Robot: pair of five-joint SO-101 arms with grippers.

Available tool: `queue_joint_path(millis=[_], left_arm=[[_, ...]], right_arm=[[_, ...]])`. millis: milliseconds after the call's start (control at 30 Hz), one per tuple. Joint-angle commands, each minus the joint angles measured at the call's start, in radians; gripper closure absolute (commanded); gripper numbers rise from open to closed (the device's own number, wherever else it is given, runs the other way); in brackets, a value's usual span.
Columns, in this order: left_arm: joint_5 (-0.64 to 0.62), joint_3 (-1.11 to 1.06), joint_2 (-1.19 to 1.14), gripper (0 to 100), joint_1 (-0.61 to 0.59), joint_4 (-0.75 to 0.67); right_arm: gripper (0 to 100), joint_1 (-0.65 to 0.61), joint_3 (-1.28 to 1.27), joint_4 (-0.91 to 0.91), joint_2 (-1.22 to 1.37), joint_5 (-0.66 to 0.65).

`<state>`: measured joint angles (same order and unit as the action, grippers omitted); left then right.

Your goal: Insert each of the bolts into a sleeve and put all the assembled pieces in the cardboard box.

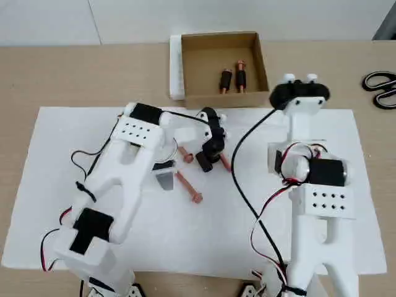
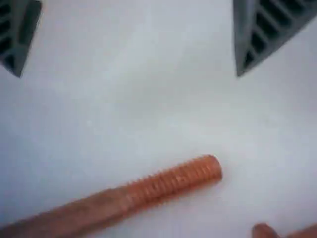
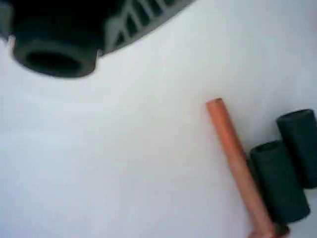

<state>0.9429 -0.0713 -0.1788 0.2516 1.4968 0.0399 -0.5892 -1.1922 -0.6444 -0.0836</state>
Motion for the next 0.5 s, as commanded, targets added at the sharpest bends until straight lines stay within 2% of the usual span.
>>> queue_joint_path(millis=[0,67,267,333,467], left_arm=[[-0.017,0.087,-0.02,74,-0.011,-0.034],[-0.157,0.137,-0.043,74,-0.011,-0.034],[-0.784,0.269,-0.068,74,-0.006,0.031],[-0.882,0.263,-0.068,74,-0.005,0.086],[-0.922,0.208,-0.061,74,0.012,0.143]], right_arm=[[99.5,0.056,0.012,0.018,-0.028,-0.011],[99.5,0.074,0.012,0.018,-0.028,-0.011],[99.5,0.097,0.012,0.024,-0.028,-0.011],[99.5,0.094,0.012,0.027,-0.028,-0.009],[99.5,0.093,0.012,0.028,-0.028,-0.009]])
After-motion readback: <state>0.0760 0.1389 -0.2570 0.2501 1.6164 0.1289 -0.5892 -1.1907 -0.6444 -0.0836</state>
